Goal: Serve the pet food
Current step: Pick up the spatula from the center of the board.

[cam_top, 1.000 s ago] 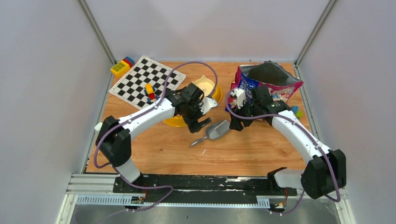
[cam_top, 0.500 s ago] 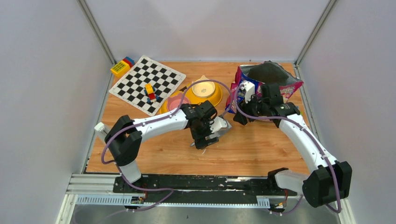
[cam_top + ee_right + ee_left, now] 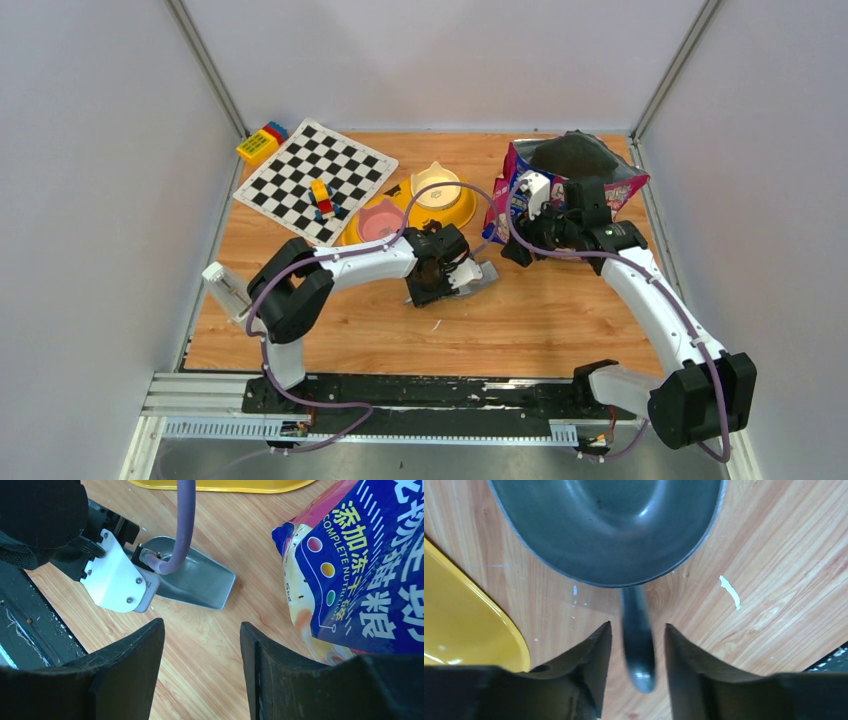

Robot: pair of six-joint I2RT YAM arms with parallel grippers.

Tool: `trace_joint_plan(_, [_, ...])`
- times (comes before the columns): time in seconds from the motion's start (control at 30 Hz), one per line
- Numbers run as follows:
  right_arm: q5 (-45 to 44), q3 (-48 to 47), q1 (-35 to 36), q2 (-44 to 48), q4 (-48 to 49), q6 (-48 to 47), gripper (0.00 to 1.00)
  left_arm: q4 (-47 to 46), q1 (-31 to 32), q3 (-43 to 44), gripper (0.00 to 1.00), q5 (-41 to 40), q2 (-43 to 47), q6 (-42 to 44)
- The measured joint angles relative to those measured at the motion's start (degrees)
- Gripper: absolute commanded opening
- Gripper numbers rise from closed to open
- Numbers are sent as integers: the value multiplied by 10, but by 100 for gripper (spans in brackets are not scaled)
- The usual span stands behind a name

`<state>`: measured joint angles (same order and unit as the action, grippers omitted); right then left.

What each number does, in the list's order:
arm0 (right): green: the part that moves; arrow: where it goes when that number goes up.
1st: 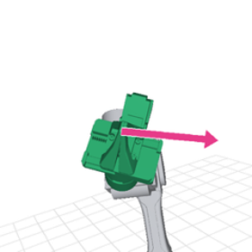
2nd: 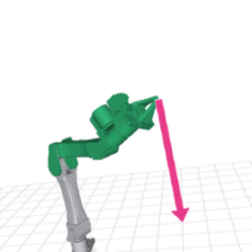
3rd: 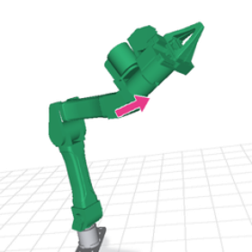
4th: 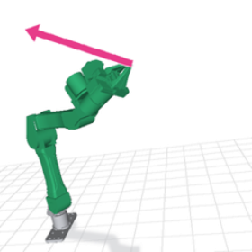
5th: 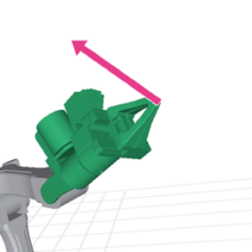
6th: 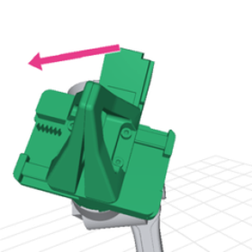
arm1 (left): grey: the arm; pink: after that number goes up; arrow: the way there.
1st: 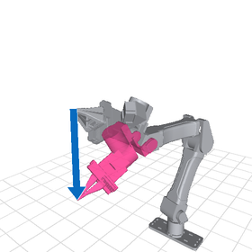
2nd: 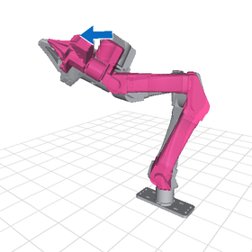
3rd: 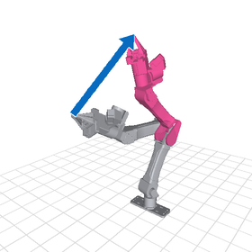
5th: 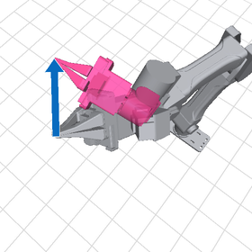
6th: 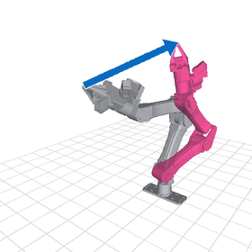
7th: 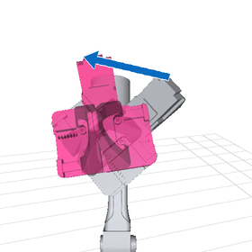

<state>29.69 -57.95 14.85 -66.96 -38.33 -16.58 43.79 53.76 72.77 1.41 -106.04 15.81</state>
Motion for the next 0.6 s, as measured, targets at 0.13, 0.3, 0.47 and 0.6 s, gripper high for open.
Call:
trace_joint_plan(0.13, [5, 0, 0, 1, 0, 0, 58, 0, 0, 0, 1, -5, 0, 3])
trace_joint_plan(0.3, [19, 0, -1, 2, 0, 1, 58, 6, -1, -3, 0, -11, 16, 9])
trace_joint_plan(0.47, [57, -7, -3, 1, -6, 12, 59, 31, -7, -15, 0, -33, 101, 15])
trace_joint_plan(0.6, [97, -60, -4, -6, -19, 30, 65, 47, -23, -15, 0, -45, 207, 28])
